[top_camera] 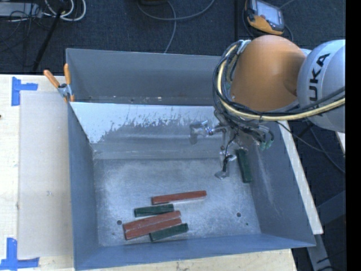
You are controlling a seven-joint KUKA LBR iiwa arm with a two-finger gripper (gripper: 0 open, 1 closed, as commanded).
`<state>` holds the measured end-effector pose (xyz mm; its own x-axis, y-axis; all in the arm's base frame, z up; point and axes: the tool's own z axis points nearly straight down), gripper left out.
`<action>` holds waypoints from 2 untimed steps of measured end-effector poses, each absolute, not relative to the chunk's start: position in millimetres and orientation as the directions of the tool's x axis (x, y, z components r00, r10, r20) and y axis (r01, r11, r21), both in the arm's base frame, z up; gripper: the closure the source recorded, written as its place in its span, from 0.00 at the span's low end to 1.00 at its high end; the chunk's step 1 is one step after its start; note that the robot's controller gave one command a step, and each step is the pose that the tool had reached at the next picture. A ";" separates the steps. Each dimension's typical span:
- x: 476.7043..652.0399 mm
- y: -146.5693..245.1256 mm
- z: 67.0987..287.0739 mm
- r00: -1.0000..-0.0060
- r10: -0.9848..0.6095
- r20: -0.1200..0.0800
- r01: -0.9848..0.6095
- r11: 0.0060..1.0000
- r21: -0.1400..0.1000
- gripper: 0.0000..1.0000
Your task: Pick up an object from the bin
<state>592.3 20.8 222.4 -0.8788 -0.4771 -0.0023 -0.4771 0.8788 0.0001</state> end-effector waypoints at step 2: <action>564.7 -1.3 68.2 -0.955 -0.297 0.003 -0.297 0.955 0.001 0.00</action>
Offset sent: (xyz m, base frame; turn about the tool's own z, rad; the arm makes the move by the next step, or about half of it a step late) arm -0.0147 -0.0082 -0.1301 0.1903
